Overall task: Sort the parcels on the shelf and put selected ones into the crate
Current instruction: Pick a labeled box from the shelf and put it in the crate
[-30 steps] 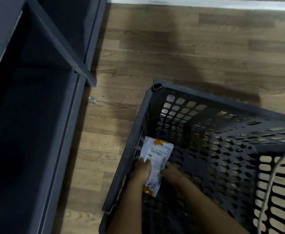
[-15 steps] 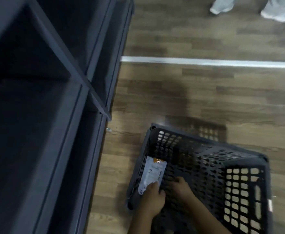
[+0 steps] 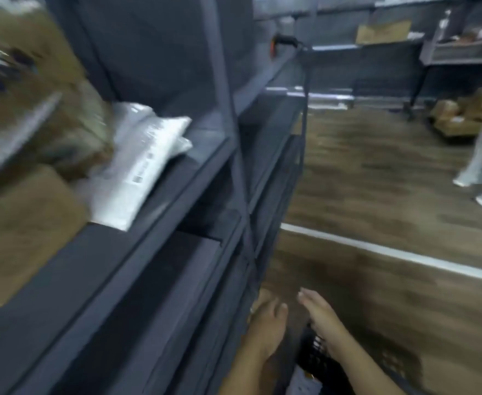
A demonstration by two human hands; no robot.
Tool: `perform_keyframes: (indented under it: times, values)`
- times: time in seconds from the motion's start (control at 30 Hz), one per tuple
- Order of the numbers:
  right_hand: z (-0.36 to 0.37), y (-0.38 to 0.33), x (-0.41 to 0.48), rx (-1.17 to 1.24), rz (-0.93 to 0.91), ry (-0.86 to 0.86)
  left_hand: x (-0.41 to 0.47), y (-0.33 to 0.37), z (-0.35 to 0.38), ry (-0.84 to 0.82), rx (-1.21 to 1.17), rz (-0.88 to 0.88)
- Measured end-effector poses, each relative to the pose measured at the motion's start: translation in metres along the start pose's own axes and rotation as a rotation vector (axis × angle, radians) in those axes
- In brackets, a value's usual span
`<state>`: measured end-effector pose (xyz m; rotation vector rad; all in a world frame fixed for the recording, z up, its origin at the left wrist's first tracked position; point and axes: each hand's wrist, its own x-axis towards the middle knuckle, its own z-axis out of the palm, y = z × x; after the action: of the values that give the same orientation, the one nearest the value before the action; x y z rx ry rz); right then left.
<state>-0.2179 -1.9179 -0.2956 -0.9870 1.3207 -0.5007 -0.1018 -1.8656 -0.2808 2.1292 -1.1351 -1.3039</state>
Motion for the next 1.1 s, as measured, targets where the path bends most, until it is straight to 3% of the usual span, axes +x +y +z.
perform_keyframes:
  times: [0.13, 0.23, 0.37, 0.5, 0.87, 0.97, 1.1]
  values:
    - [0.058, -0.114, -0.056, -0.069, -0.308, -0.389, -0.067, 0.033, -0.081, 0.323, -0.018, 0.138]
    - [0.115, -0.175, -0.108, -0.131, -0.520, -0.562, -0.131, 0.047, -0.142, 0.541, -0.145, 0.199]
    - [0.181, -0.208, -0.187, -0.130, -0.698, -0.808, -0.223, 0.039, -0.206, 0.776, -0.350, 0.223]
    - [0.224, -0.211, -0.243, -0.097, -0.754, -1.022, -0.289, 0.017, -0.239, 0.911, -0.324, 0.188]
    - [0.312, -0.187, -0.337, -0.219, -0.769, -1.174, -0.405, -0.043, -0.260, 1.138, -0.234, 0.095]
    - [0.334, -0.191, -0.352, -0.195, -0.734, -1.132, -0.440, -0.047, -0.270, 1.403, -0.064, 0.100]
    - [0.364, -0.196, -0.370, -0.240, -0.697, -1.088, -0.480, -0.067, -0.290, 1.901, -0.178, 0.171]
